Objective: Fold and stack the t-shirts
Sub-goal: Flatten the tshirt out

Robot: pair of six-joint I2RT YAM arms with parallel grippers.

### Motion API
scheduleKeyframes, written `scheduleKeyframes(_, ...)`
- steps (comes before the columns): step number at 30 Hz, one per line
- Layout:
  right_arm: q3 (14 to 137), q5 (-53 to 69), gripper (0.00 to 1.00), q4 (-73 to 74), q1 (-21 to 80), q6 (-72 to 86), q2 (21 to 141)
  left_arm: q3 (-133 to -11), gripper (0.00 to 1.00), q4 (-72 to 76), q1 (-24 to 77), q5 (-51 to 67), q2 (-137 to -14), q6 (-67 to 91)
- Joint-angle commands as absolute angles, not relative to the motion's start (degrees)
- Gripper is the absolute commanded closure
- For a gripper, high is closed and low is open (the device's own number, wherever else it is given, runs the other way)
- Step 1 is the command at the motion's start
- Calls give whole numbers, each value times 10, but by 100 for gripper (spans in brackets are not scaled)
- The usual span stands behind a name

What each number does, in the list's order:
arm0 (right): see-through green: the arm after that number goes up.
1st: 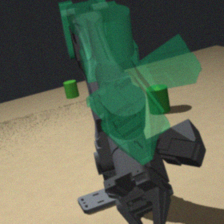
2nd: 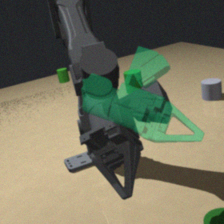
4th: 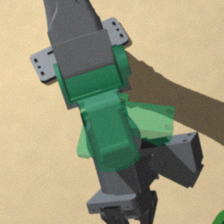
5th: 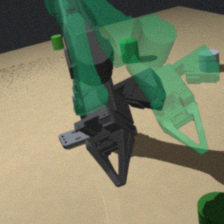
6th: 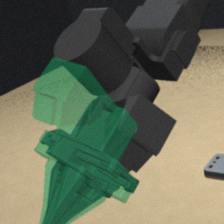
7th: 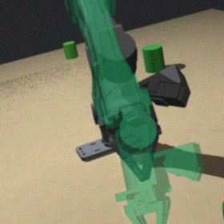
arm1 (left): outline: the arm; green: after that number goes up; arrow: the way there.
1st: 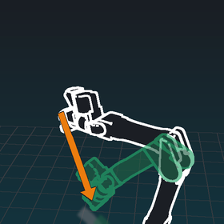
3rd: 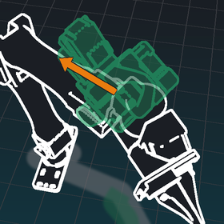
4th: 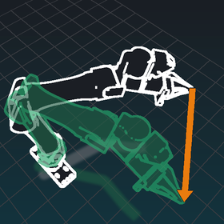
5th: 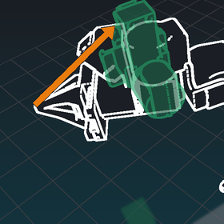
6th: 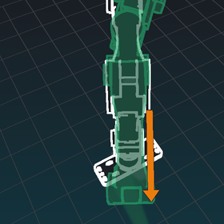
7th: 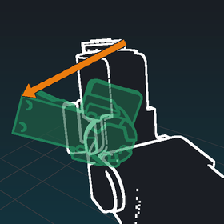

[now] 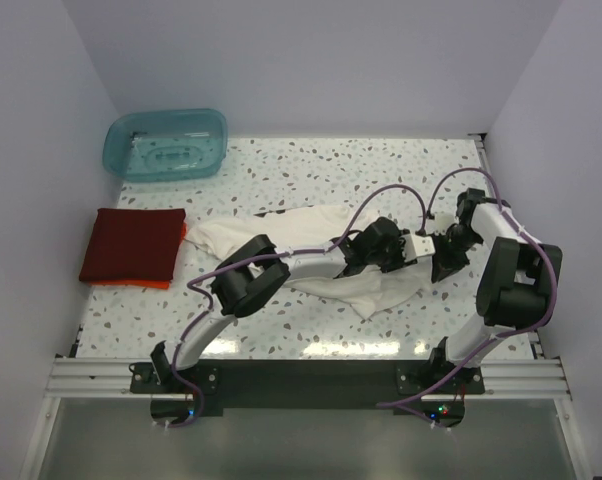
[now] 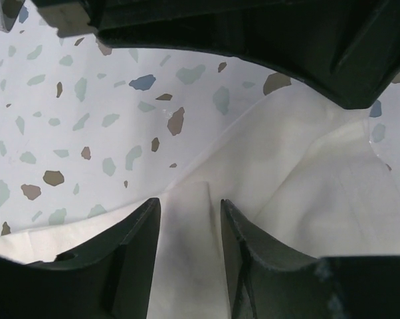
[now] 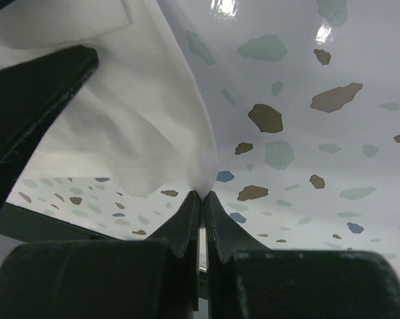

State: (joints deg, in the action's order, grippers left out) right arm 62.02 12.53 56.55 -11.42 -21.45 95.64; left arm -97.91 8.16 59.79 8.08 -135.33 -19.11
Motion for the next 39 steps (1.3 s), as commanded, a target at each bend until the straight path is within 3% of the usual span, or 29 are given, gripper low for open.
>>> scheduleKeyframes(1,624,123,100,573,-117,-210,962,-976,56,122,601,48,-1355,-214)
scheduleKeyframes(21,624,127,100,574,-118,-213,960,-998,100,100,592,53,-1359,-211)
scheduleKeyframes(28,619,119,100,569,-118,-221,947,-1009,100,61,560,87,-1325,-147)
scheduleKeyframes(39,686,114,100,546,-118,-267,942,-1019,100,-96,342,236,-1107,-65)
